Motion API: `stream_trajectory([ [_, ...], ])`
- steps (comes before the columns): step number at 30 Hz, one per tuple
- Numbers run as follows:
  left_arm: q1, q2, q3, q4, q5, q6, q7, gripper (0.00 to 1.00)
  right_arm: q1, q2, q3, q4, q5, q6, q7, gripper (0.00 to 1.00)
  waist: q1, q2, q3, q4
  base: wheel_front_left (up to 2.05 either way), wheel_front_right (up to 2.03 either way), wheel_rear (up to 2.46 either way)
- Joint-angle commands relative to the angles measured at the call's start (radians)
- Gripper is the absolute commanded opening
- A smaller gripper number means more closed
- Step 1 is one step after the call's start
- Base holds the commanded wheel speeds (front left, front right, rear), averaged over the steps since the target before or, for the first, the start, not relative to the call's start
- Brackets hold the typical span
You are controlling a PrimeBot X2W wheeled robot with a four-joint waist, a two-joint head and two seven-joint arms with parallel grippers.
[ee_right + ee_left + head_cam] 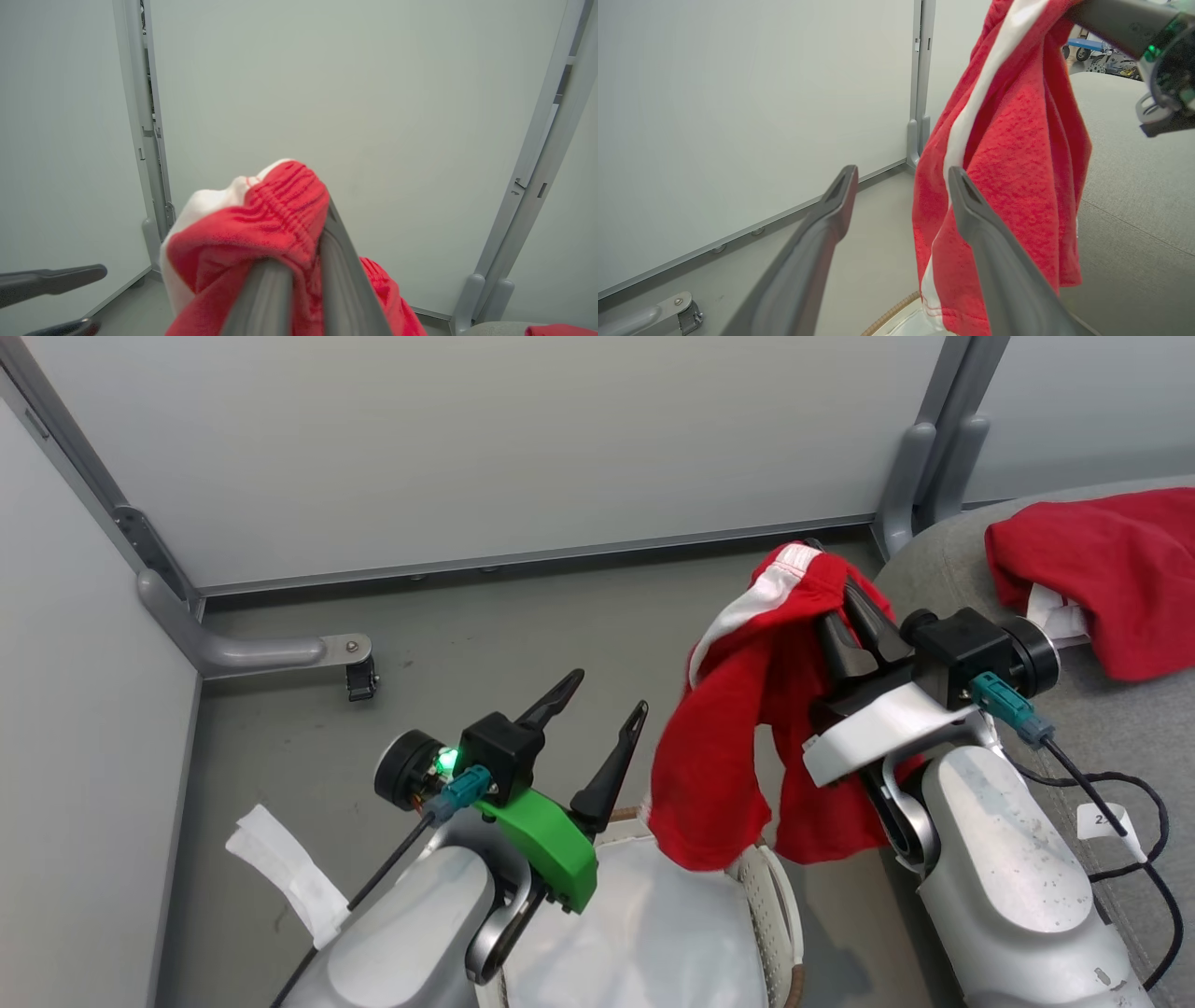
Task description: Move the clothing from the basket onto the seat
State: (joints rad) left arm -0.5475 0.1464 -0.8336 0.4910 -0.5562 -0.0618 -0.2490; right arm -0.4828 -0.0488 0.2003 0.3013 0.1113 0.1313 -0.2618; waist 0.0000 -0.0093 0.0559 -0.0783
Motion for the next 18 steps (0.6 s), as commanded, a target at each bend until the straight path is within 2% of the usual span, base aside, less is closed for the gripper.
stream_trajectory([
  [1, 0.023, -0.002, 0.001, 0.009, 0.002, -0.005, -0.009, 1.00, 0.013, -0.003, -0.010, -0.002, -0.012, -0.001, -0.005, 0.00, 0.0000, 0.0093, 0.002, 0.000, 0.00, 0.00, 0.00],
  [11, 0.058, -0.034, 0.029, 0.000, 0.049, -0.007, -0.016, 1.00, 0.012, -0.003, -0.059, 0.002, -0.026, -0.001, -0.005, 0.00, 0.0000, 0.0093, 0.026, -0.045, 0.00, 0.00, 0.00],
  [18, 0.067, -0.038, 0.064, -0.051, 0.105, -0.009, -0.015, 1.00, -0.017, -0.003, -0.103, -0.015, -0.045, -0.001, -0.005, 0.00, 0.0000, 0.0093, 0.082, -0.158, 0.00, 0.00, 0.00],
])
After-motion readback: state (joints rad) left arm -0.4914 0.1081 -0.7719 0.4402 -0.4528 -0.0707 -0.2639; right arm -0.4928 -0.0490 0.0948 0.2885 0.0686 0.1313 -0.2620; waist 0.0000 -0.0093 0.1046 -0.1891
